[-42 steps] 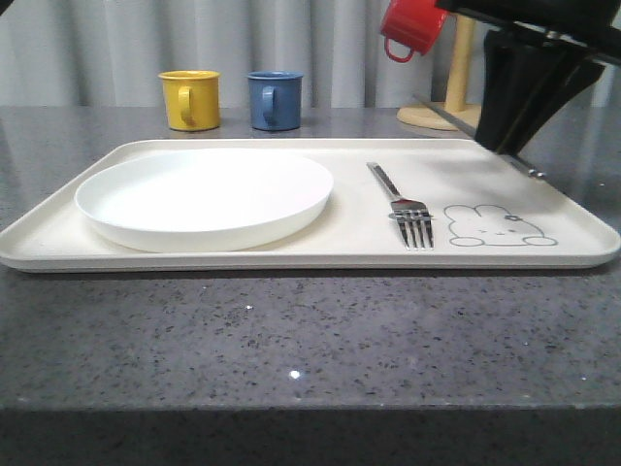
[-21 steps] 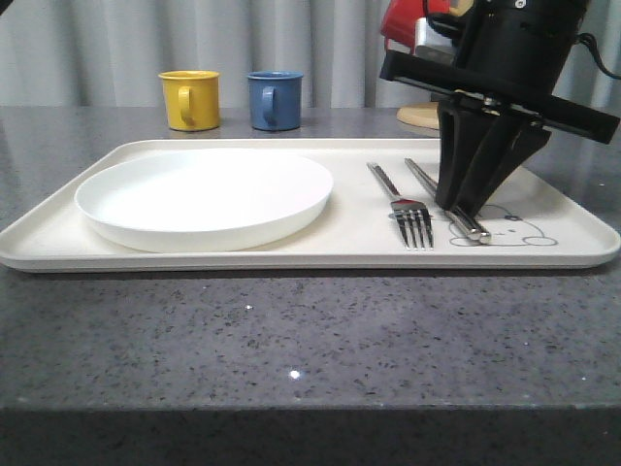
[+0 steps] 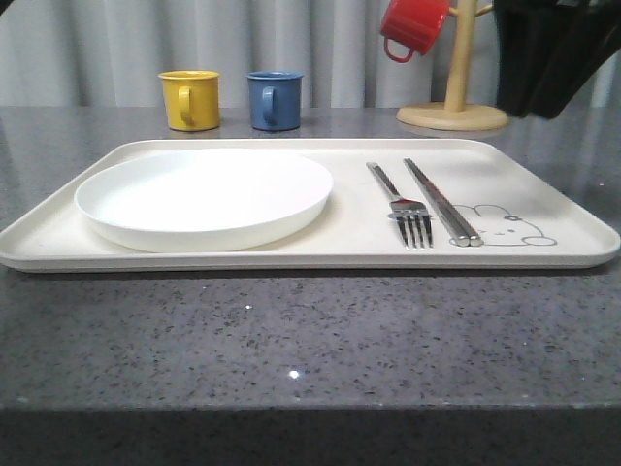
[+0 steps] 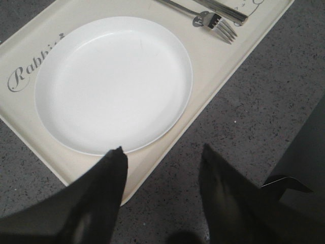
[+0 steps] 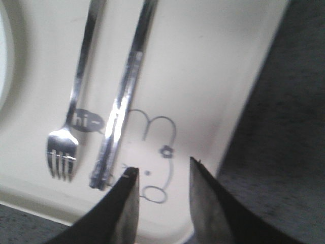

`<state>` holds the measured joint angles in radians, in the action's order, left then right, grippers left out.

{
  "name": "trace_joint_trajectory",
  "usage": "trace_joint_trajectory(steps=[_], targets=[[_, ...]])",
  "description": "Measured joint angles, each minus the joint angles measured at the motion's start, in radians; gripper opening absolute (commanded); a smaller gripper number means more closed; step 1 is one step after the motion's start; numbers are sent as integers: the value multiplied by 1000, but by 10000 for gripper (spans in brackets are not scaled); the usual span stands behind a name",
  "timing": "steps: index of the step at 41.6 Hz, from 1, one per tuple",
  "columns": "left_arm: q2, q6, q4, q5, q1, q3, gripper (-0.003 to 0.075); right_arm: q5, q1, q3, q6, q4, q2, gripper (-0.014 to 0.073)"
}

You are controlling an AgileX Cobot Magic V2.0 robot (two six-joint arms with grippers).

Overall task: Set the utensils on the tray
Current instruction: 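Lower the chopsticks onto the tray beside the fork and release, then grasp the spoon by its handle with the right gripper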

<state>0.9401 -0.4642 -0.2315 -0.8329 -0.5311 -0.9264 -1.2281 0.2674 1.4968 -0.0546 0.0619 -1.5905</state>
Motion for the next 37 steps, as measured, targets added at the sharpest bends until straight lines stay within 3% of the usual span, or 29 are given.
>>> trace_joint_trajectory(steps=[8,25,37], targets=[[0,0,0,0,0,0,338,-12,-60,0,8,-127,98,276],[0,0,0,0,0,0,338,-18,-383,0,103,-144,75,276],[0,0,0,0,0,0,338,-18,-448,0,123,-144,-55,276]])
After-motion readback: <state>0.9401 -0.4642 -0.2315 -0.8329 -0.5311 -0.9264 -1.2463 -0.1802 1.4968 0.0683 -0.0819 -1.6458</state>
